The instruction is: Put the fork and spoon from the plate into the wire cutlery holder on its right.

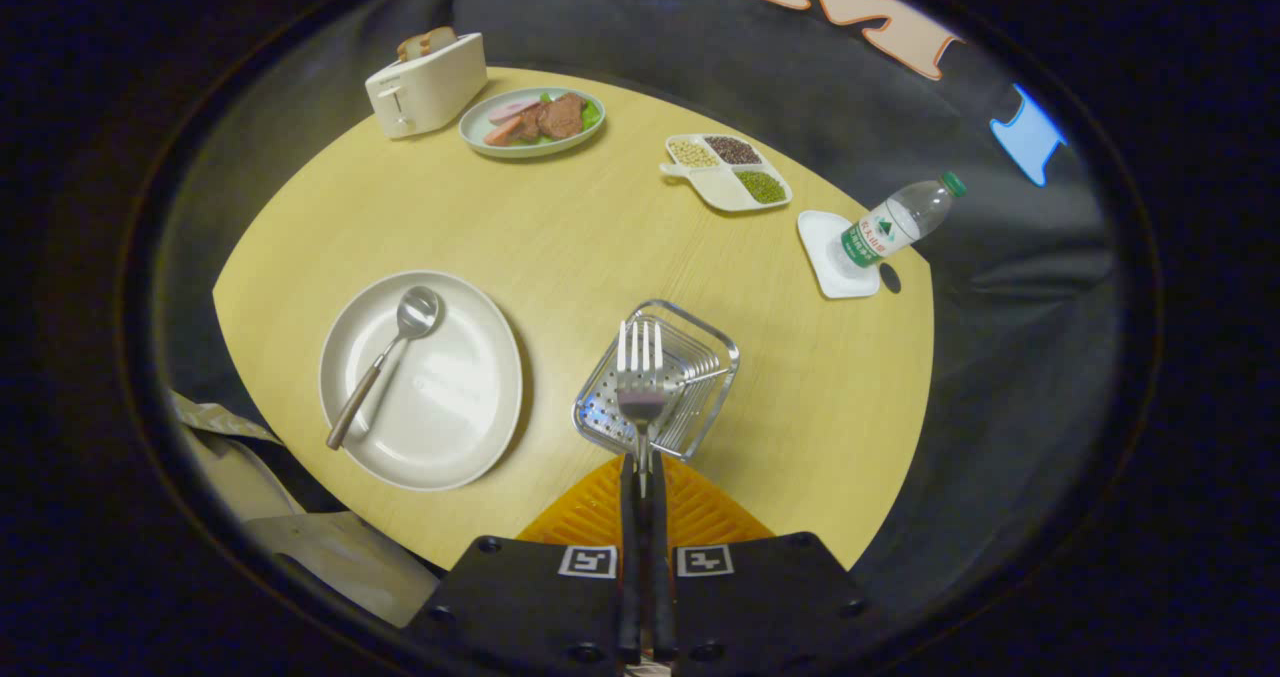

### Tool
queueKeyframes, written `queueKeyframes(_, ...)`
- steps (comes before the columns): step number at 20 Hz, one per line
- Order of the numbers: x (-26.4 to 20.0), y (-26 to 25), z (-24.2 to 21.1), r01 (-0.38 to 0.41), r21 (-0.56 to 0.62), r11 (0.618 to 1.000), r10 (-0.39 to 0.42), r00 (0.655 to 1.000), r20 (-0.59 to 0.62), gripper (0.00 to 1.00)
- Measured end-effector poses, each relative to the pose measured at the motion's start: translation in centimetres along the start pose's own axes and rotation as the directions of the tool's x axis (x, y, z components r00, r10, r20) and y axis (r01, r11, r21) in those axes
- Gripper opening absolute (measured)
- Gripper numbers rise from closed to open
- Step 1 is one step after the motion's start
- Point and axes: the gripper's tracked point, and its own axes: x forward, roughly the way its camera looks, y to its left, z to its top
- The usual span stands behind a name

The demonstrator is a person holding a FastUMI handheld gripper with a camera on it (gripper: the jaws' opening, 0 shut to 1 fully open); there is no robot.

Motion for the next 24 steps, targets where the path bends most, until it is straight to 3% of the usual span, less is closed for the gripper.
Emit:
queueKeyframes(12,1.4,-0.7,-0.1,-0.043,-0.041,0.998,0.038,0.99,-0.135,0.08)
queueKeyframes(13,1.0,-0.6,0.0,-0.049,-0.04,0.998,0.043,0.989,-0.144,0.14)
queueKeyframes(19,1.0,-1.0,0.2,-0.028,-0.023,0.999,0.025,0.992,-0.125,0.26)
queueKeyframes(24,0.2,-0.3,2.1,-0.017,0.016,1.0,0.017,1.0,0.003,0.56)
